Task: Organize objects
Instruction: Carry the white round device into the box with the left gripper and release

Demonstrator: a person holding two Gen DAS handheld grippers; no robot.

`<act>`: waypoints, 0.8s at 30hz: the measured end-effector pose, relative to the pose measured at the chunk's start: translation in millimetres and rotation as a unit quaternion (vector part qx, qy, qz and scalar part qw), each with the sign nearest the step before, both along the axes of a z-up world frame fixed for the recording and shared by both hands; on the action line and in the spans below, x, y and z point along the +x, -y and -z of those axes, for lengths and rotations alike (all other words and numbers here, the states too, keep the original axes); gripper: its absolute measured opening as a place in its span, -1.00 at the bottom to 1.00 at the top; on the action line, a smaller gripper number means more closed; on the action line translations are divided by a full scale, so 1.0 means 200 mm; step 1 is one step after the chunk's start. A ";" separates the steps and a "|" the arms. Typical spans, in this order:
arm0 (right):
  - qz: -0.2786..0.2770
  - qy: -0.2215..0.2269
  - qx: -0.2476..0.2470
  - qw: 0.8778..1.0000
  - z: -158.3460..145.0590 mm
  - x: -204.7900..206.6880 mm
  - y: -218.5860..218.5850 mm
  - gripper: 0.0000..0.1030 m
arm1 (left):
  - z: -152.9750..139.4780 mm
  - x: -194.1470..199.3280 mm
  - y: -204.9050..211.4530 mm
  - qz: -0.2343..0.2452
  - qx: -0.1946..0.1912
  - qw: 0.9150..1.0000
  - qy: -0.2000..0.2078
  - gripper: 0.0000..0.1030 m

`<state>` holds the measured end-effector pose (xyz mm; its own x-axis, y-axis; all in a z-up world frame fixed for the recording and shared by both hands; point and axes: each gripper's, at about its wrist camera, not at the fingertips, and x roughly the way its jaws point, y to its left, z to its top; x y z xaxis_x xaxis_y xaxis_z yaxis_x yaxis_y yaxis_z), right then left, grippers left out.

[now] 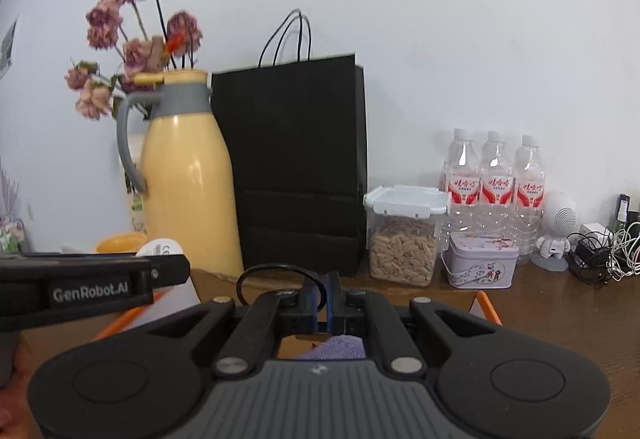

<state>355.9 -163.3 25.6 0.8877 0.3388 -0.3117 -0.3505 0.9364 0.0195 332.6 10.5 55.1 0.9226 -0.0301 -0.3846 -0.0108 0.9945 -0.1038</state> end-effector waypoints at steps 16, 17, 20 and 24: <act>0.010 -0.071 -0.008 0.997 0.02 -0.03 0.13 0.69 | -0.05 -0.09 0.03 -0.024 0.044 0.998 0.033 1.00; 0.011 -0.072 -0.006 0.997 0.02 -0.03 0.14 0.90 | -0.05 -0.09 0.03 -0.024 0.044 0.998 0.032 1.00; 0.006 -0.071 -0.004 0.997 0.01 -0.04 0.13 0.96 | -0.05 -0.09 0.03 -0.023 0.045 0.998 0.030 1.00; 0.001 -0.067 -0.005 0.998 -0.01 -0.06 0.12 0.99 | -0.04 -0.09 0.02 -0.026 0.044 0.998 0.027 1.00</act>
